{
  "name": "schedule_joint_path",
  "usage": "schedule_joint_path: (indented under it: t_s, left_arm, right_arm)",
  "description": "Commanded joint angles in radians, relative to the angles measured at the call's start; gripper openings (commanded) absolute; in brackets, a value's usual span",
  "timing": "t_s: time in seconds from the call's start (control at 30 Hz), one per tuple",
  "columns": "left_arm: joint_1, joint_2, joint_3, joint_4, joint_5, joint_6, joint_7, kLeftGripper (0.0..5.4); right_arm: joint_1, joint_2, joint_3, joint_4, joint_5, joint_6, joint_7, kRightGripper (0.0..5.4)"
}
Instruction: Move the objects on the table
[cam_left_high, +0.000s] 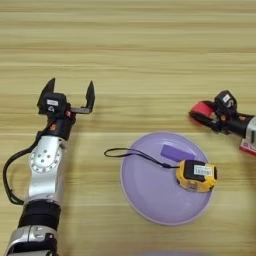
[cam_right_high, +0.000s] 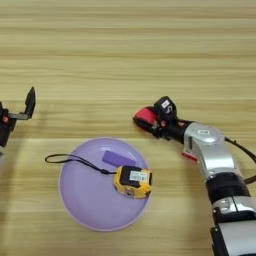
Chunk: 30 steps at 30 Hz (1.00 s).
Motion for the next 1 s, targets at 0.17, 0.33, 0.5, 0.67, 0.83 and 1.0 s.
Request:
schedule_joint_path:
  t_s: [0.17,0.33,0.5,0.67,0.83,1.0]
  left_arm:
    - [0.004,-0.002,-0.003,-0.003,0.001,0.002,0.003,5.4]
    - [0.003,-0.002,-0.003,-0.002,0.0,0.002,0.001,5.4]
    - [0.002,-0.001,-0.002,0.0,0.001,0.002,0.001,5.4]
    - [0.001,0.0,-0.001,0.004,0.0,0.001,0.0,5.4]
    - [0.0,0.0,-0.002,0.003,0.0,0.001,0.0,5.4]
    - [-0.003,0.001,-0.002,0.008,0.002,-0.001,0.0,5.4]
  right_arm:
    - [-0.014,0.007,0.024,0.029,-0.028,-0.014,0.021,2.69]
    - [-0.011,0.006,0.021,0.022,-0.027,-0.019,0.028,3.27]
    - [-0.005,0.003,0.004,-0.02,-0.011,-0.051,0.029,3.88]
    - [0.001,-0.002,-0.028,-0.083,0.015,-0.099,0.025,4.39]
    - [0.032,-0.018,-0.052,-0.188,0.053,-0.123,0.05,4.87]
    - [0.096,-0.053,-0.063,-0.349,0.099,-0.114,0.099,5.37]
